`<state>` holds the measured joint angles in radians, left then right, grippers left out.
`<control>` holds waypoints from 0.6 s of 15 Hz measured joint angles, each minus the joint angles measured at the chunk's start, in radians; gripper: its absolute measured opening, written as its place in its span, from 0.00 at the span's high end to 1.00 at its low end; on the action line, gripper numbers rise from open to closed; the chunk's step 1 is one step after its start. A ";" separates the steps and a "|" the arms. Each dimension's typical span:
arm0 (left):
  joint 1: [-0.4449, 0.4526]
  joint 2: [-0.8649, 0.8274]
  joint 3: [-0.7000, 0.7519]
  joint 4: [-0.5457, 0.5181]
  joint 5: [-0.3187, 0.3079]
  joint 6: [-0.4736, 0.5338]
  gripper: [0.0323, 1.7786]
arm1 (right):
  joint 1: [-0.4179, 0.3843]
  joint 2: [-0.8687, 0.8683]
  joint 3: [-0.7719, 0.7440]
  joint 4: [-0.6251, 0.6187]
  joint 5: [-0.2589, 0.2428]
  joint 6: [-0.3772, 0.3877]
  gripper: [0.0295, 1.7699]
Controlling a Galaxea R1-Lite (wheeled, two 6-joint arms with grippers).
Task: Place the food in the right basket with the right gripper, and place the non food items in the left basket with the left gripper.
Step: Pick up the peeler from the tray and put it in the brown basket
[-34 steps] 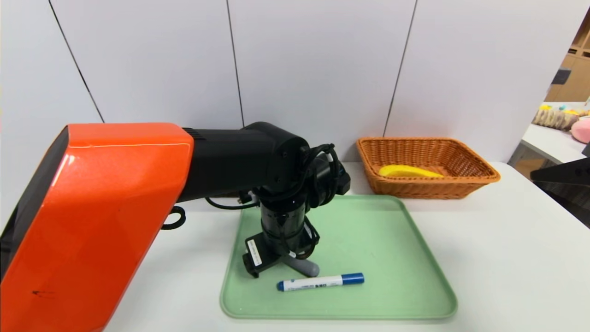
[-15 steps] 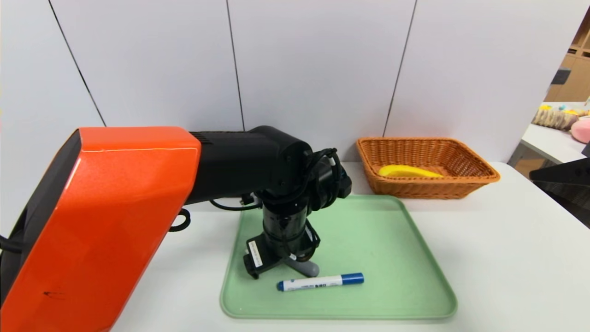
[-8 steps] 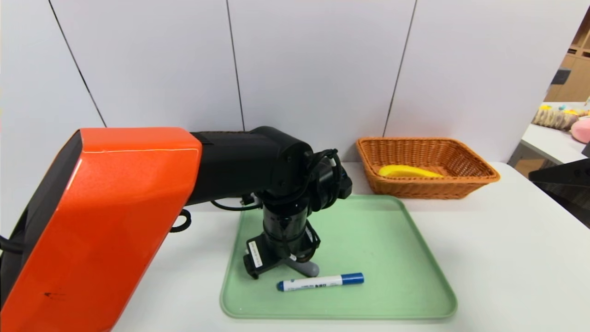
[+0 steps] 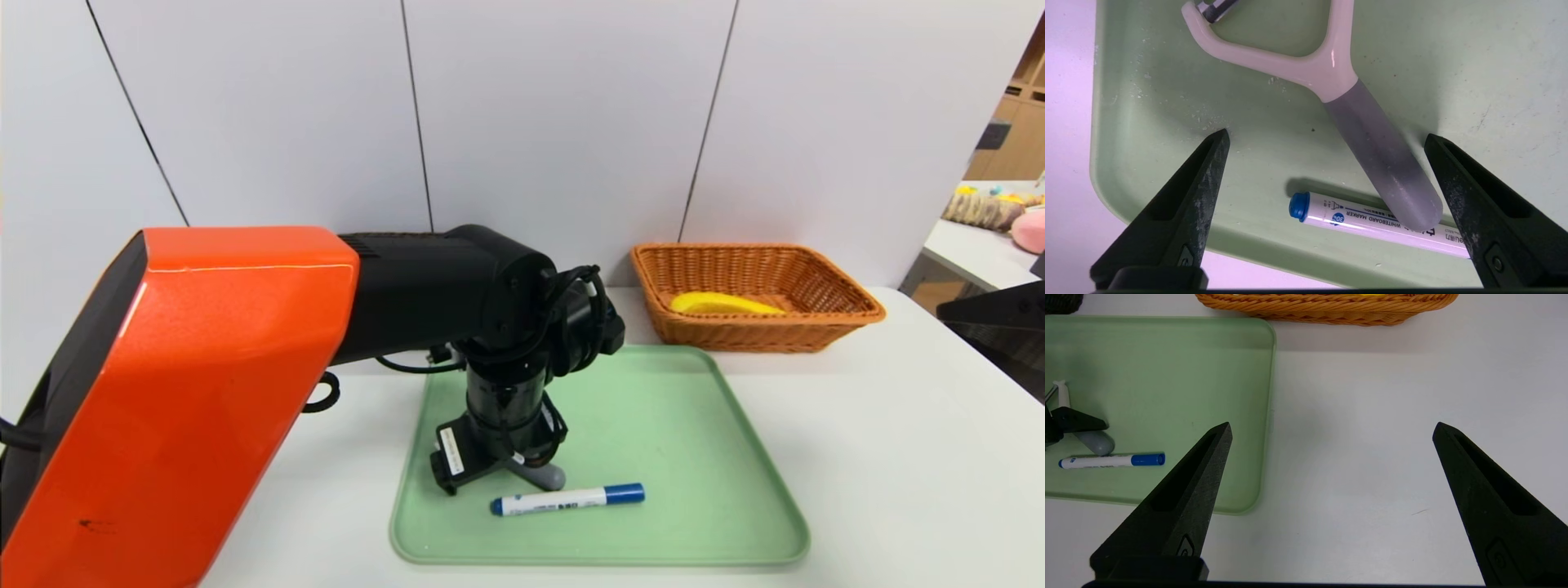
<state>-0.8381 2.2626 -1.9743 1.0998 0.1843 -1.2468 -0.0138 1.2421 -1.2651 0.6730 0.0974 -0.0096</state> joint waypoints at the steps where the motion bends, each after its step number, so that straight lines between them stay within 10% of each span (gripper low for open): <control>1: -0.001 0.000 0.000 0.000 0.000 0.000 0.05 | 0.000 -0.001 0.003 0.000 0.000 0.000 0.04; 4: -0.007 0.000 0.000 0.002 0.000 -0.002 0.09 | 0.000 -0.006 0.005 0.000 0.000 -0.001 0.04; 9: -0.013 0.000 0.000 -0.001 -0.001 -0.004 0.49 | 0.000 -0.014 0.007 0.001 0.001 0.000 0.04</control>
<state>-0.8511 2.2626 -1.9738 1.0987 0.1836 -1.2513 -0.0138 1.2277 -1.2581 0.6738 0.0985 -0.0100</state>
